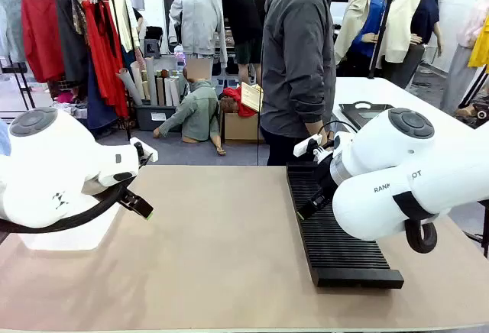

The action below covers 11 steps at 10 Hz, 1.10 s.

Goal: Sort PCBs into racks and boxes based on the side picked up.
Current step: Pick up the Blank PCB handed by the Human.

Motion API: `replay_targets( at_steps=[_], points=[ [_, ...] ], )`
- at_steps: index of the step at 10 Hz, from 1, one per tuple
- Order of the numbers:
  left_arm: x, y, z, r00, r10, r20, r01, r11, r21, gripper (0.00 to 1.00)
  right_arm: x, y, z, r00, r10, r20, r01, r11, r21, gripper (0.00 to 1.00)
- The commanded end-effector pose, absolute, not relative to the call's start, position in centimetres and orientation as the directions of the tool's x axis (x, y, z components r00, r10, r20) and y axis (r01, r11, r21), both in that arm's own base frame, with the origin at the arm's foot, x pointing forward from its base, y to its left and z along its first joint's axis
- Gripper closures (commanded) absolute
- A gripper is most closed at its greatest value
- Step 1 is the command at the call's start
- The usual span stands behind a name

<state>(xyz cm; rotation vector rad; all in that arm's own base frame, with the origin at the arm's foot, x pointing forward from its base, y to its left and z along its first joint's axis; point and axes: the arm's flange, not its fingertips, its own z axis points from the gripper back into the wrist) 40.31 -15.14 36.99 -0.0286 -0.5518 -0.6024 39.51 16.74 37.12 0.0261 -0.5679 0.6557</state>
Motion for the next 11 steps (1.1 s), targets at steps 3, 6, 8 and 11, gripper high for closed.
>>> replay_targets(
  at_steps=[3, 6, 8, 11],
  points=[
    [40.31, -15.14, 37.01, 0.684, -0.53, 0.501, 0.545, 0.828, 0.132, 0.0, 39.5, 16.74, 37.13, 0.647, 0.569, 0.507, -0.583, 0.798, -0.152, 0.0],
    [40.31, -15.14, 37.01, 0.684, -0.53, 0.501, 0.545, 0.828, 0.132, 0.0, 39.5, 16.74, 37.13, 0.647, 0.569, 0.507, -0.583, 0.798, -0.152, 0.0],
    [40.31, -15.14, 37.01, 0.684, -0.53, 0.501, 0.545, 0.828, 0.132, 0.0, 39.5, 16.74, 37.13, 0.647, 0.569, 0.507, -0.583, 0.798, -0.152, 0.0],
    [40.31, -15.14, 37.01, 0.684, -0.53, 0.501, 0.545, 0.828, 0.132, 0.0, 39.5, 16.74, 37.13, 0.647, 0.569, 0.507, -0.583, 0.798, -0.152, 0.0]
  ],
)
